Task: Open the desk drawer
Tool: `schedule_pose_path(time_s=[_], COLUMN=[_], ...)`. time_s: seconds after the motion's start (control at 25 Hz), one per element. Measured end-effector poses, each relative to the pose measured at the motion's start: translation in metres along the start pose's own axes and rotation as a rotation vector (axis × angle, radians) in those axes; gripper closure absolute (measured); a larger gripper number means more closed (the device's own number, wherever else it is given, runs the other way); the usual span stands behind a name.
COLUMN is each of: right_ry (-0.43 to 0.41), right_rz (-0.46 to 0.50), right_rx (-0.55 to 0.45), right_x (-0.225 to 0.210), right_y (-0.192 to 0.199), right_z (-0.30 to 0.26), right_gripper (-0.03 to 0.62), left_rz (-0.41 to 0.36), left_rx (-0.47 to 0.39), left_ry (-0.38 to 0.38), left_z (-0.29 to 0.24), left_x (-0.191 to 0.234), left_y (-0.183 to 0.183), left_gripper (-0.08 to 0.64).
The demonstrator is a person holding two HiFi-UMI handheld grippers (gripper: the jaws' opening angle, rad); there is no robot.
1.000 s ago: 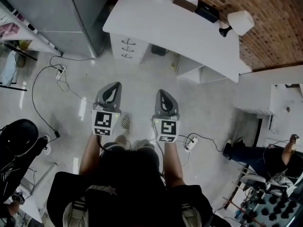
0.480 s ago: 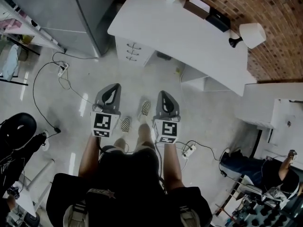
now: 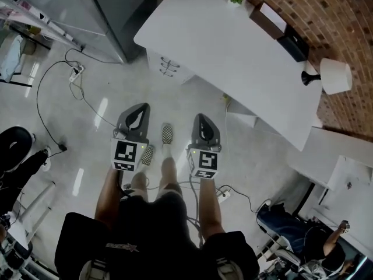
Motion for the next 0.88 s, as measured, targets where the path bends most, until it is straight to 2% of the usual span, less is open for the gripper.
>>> schedule_pose_path(time_s=[0.2, 0.48, 0.88], right_ry=[-0.047, -0.083, -0.084], right_rz=[0.001, 0.023, 0.038], right_rx=[0.034, 0.066, 0.055], right_x=[-0.015, -0.024, -0.031], right_y=[0.026, 0.079, 0.159], right_z=[-0.061, -0.131, -0.198], right_gripper=[0.586, 0.586, 0.586], left_rz=[0.015, 0.048, 0.044], left_rx=[0.041, 0.087, 0.077], left_ry=[-0.017, -0.061, -0.057], left_z=[-0.055, -0.111, -0.167], left_x=[0.012, 0.034, 0.049], left_y=[0.032, 0.102, 0.195], left_gripper=[0.551, 0.551, 0.551])
Point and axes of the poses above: the fingertips, and each gripper's own axes: z backward along the fingers, x to its left, y out of its underside, the point moved 7 cm from there along z, backward along the fingers
